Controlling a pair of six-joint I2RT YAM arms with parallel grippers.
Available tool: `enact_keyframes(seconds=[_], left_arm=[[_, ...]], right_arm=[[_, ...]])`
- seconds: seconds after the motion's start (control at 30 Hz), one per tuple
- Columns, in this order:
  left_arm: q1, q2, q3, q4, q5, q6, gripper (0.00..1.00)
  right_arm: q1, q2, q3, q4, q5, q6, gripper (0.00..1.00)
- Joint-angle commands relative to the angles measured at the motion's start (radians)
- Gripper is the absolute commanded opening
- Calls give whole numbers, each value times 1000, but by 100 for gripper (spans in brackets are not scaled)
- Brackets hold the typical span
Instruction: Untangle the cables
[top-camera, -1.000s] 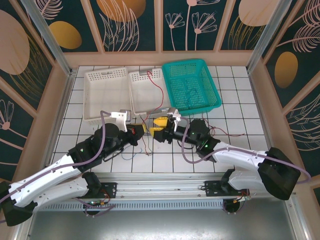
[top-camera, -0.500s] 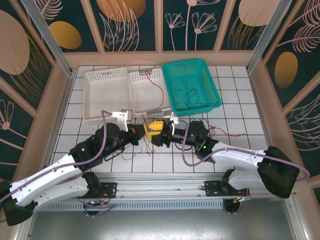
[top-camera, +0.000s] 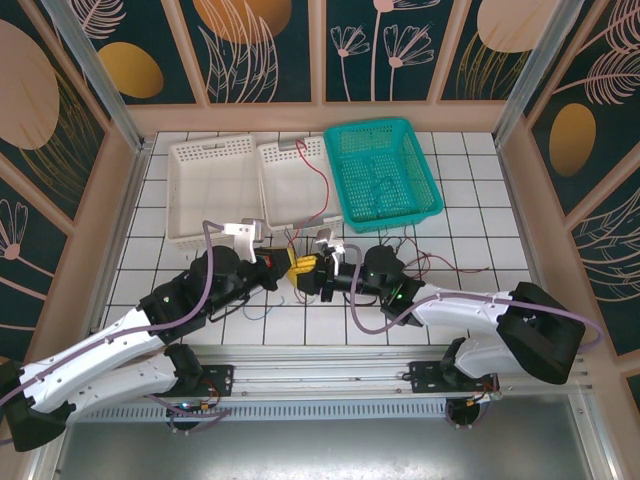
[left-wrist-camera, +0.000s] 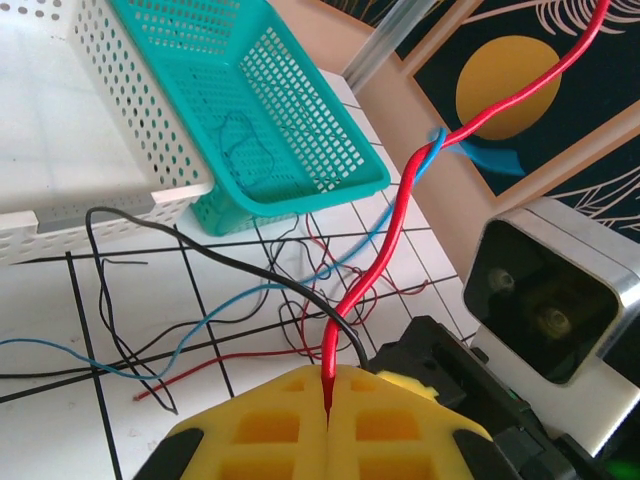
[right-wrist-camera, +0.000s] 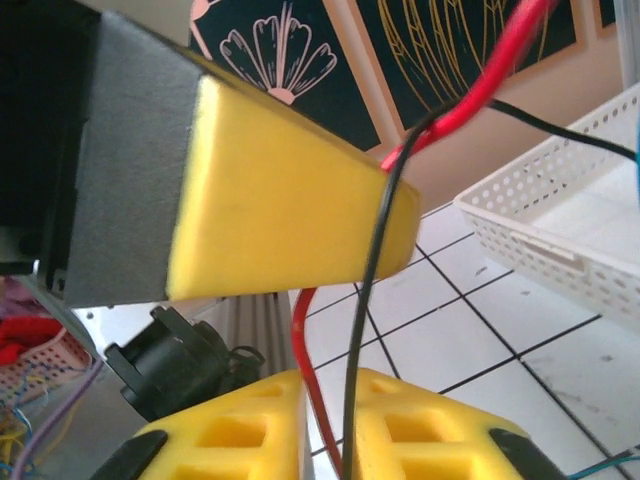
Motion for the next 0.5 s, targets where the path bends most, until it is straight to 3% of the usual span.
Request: enact_keyframes(seconds=[0.0,0.2,0.47], left_arm=[[4,-18,-5,29,9,-8,0],[3,-59,17,-74,-65,9,0],[4,-102,18,-229,-130,14,0]], right_arm=[[5,-11,32,15,45,-9,3],[0,-140,-11,-109,142,-68,0],[-57,-460,-105,-302,239,-102,0]])
